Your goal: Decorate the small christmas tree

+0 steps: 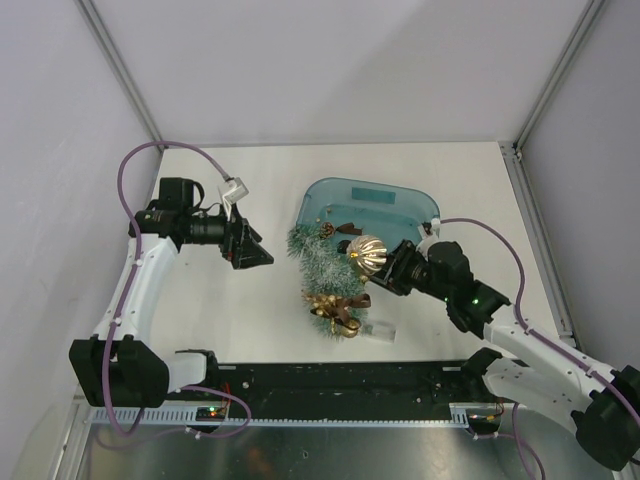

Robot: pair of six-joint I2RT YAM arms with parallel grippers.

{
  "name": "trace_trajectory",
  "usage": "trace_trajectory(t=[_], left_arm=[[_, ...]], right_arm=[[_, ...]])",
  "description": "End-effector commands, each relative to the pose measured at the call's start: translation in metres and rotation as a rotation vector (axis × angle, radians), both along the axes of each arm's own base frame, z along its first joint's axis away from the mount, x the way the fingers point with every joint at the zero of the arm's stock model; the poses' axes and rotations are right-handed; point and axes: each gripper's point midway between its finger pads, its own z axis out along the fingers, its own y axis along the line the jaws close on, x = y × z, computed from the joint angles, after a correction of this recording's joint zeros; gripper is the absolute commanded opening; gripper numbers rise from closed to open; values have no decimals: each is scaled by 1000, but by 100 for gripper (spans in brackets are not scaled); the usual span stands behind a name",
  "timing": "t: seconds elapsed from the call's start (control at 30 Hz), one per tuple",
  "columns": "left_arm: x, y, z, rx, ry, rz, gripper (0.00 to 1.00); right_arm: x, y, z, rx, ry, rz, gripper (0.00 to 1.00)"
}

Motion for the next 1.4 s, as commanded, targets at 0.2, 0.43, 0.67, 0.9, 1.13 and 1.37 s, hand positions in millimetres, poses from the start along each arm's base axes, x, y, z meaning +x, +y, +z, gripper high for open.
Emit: trace_trajectory(t=[0.2,0.43,0.67,0.9,1.13,1.37], left_arm=[[-4,-2,7,-11,-34,-17,100],[-4,-3,10,-15,-42,-19,100],[-5,-3,13,-17,-47,-19,100],[-5,-3,13,-20,-47,-20,100],[-6,-3,13,-21,-48,-21,100],[-7,-3,11,-18,-47,-19,100]], right_arm=[[9,-1,26,-2,-74,0,50],[9,-3,28,-16,-78,-3,58],[10,-7,28,-29,-78,-9,59],[11,-17,24,-55,-74,-22,65],[10,-24,23,-70,-74,-31,69],[13,-36,14,-122,-73,-56,69]])
